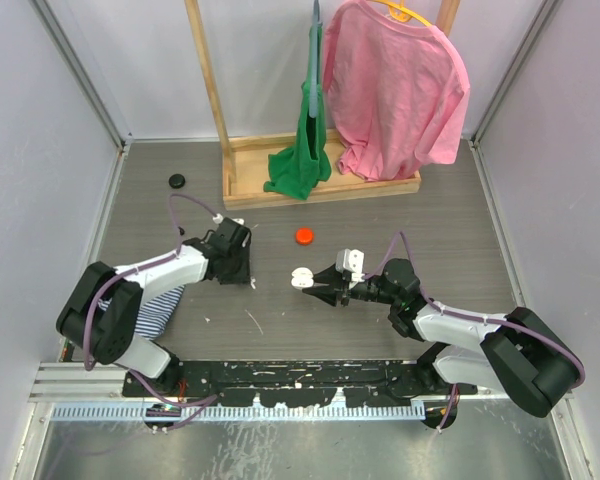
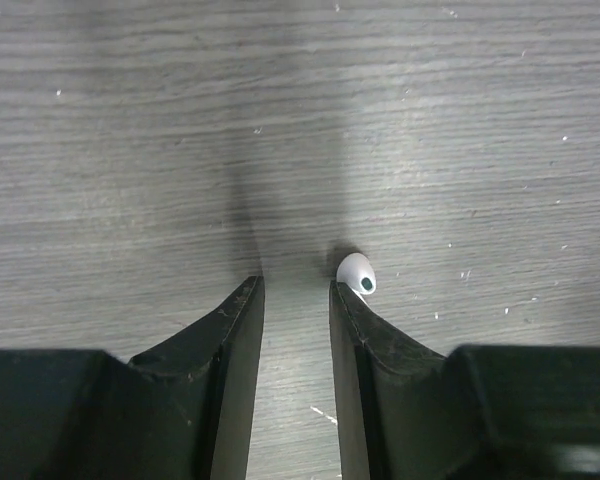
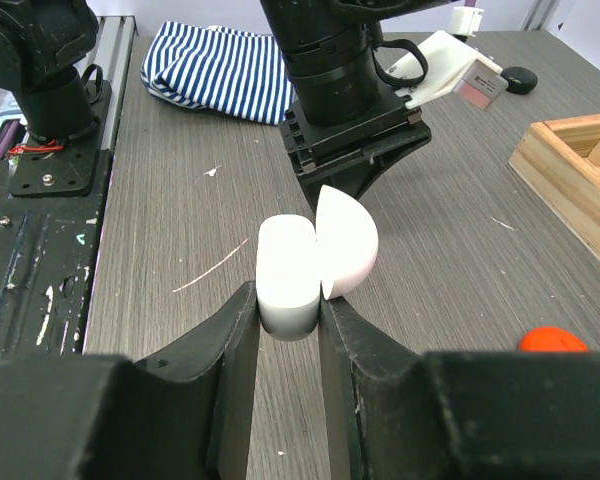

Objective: Insert the wireless bluetooth earbuds into the charging case
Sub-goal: Adjust the earbud at the center of the board.

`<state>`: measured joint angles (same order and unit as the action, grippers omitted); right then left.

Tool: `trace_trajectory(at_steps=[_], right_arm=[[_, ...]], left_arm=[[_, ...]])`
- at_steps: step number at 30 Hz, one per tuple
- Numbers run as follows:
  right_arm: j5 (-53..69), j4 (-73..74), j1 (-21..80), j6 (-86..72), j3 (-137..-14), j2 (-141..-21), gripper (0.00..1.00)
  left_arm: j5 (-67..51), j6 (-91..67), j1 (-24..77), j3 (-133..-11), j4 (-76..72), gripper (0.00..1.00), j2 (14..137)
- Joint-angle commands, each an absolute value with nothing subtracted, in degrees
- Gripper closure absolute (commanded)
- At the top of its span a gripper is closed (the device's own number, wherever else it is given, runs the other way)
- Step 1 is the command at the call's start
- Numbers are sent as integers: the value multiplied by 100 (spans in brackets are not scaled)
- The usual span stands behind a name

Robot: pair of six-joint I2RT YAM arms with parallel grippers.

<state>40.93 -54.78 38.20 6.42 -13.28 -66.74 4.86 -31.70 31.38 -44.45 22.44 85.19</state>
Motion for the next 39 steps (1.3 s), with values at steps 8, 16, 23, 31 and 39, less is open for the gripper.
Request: trace_trajectory(at_steps=[8, 16, 23, 31, 39], right_arm=[[4017, -5699, 3854, 729, -1469, -6576, 84], [4008, -5687, 3858, 738, -1470, -6577, 84], [4008, -5680, 3851, 736, -1468, -6576, 84], [4025, -5685, 3865, 730, -1486, -6612, 84], [4034, -5688, 3866, 732, -1494, -6640, 84]], left_arm=[[276, -3002, 3138, -4985, 2065, 63, 8762], [168, -3077, 3138, -4947, 2000, 61, 8601], [79, -3095, 3138, -4980, 2013, 61, 8735], [0, -3198, 3156, -4910, 1961, 61, 8673], [130, -3248, 3292, -4973, 1957, 62, 8907]])
